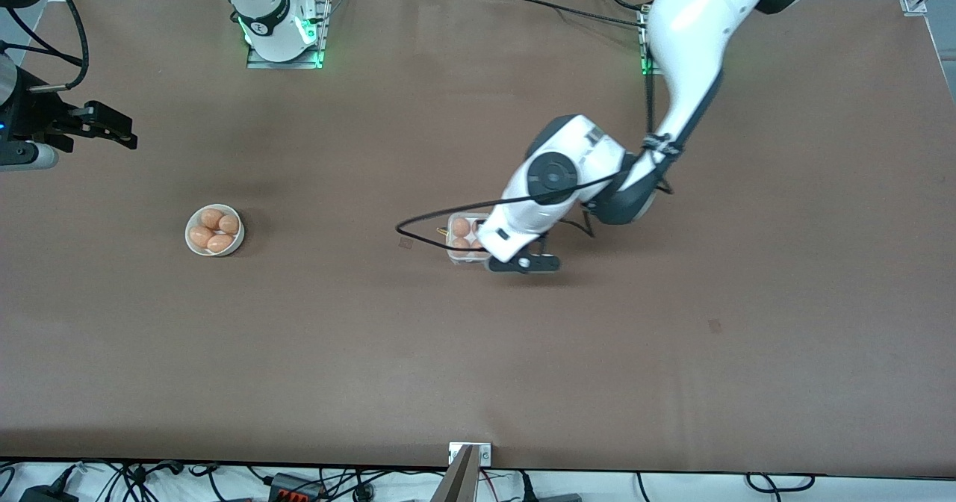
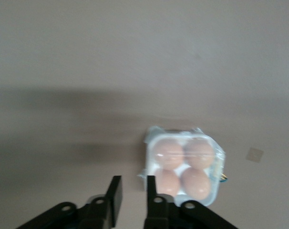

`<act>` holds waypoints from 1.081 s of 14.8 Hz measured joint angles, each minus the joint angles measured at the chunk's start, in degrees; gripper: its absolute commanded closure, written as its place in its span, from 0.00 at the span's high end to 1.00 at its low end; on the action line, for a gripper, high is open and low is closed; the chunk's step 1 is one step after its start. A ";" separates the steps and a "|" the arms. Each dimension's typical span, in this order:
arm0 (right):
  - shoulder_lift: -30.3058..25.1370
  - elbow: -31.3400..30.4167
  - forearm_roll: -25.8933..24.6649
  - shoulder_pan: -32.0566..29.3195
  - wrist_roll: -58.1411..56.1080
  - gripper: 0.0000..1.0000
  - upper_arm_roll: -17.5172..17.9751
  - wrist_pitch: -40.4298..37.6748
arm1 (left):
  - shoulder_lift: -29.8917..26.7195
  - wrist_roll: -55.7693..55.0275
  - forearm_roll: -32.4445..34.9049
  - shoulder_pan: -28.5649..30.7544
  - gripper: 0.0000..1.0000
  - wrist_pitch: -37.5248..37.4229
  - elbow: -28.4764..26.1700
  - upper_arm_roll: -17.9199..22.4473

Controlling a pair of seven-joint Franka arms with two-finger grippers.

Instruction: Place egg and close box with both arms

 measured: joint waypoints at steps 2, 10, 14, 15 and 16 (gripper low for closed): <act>0.00 0.00 0.00 0.00 0.00 1.00 0.00 -0.01 | -2.16 1.28 0.00 1.76 0.85 -3.36 -0.02 -0.05; 0.00 0.01 0.00 0.02 0.00 1.00 0.02 -0.01 | -9.19 18.52 0.12 13.44 1.00 -14.52 -0.09 -0.07; 0.00 0.03 0.00 0.02 0.00 1.00 0.03 -0.01 | -13.78 20.21 0.12 17.71 1.00 -21.38 -0.12 -0.19; 0.00 0.04 0.00 0.02 0.00 1.00 0.03 -0.02 | -15.19 20.21 0.12 18.46 1.00 -23.26 -0.12 -0.21; 0.00 0.04 0.00 0.01 0.00 1.00 0.03 -0.02 | -16.64 20.22 0.12 19.22 1.00 -25.13 -0.12 -0.23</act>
